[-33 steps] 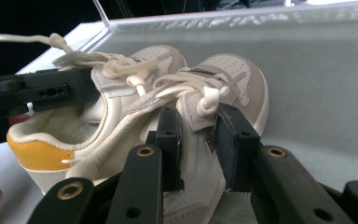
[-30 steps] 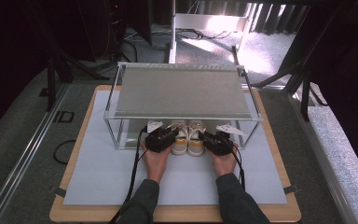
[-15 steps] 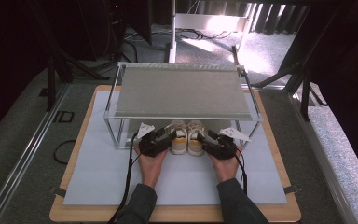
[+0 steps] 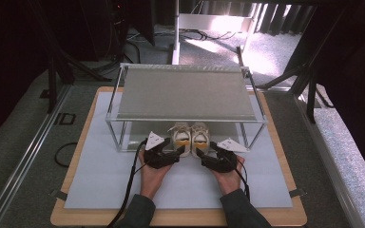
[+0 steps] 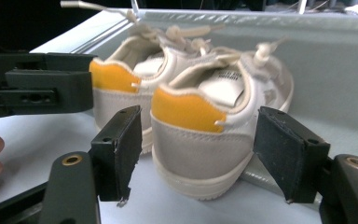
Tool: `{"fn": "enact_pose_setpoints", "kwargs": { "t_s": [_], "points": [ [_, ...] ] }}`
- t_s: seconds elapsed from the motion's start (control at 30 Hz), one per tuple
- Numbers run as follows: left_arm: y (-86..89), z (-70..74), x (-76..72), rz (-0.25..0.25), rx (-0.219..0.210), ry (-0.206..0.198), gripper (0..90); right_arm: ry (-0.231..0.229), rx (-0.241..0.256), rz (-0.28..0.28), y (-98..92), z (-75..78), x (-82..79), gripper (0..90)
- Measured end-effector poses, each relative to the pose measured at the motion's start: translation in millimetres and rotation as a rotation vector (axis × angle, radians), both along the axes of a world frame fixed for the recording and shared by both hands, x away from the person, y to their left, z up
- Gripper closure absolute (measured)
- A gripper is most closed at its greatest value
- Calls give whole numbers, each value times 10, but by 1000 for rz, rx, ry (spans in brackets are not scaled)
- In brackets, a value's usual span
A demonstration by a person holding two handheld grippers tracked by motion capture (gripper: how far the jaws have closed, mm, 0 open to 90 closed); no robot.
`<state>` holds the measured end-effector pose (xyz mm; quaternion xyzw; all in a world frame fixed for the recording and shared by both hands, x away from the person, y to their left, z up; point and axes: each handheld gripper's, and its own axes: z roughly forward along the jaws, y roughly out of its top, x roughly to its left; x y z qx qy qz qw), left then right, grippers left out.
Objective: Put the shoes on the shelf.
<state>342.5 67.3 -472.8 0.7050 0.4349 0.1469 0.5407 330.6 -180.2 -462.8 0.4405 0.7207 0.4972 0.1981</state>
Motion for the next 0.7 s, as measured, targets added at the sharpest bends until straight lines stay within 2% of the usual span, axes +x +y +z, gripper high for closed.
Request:
{"fn": "enact_pose_setpoints", "kwargs": {
  "t_s": [0.17, 0.27, 0.4, 0.53, 0.7],
  "points": [
    [-65, -50, 38, -25, 35, 37, 260, 30, 6, -2, 13, -67, 27, 318],
    [-94, -73, 70, -17, 61, 61, 250, 39, 11, -3, 8, -75, 33, 324],
    [-117, -65, 92, -13, 94, 64, 250, 53, 12, -7, -2, -107, 59, 326],
    [-126, -57, 107, -12, 96, 82, 243, 56, 2, -7, 8, -126, 68, 314],
    [-131, -39, 123, -14, 98, 90, 249, 70, 12, -7, 9, -123, 86, 316]
  ]
}}
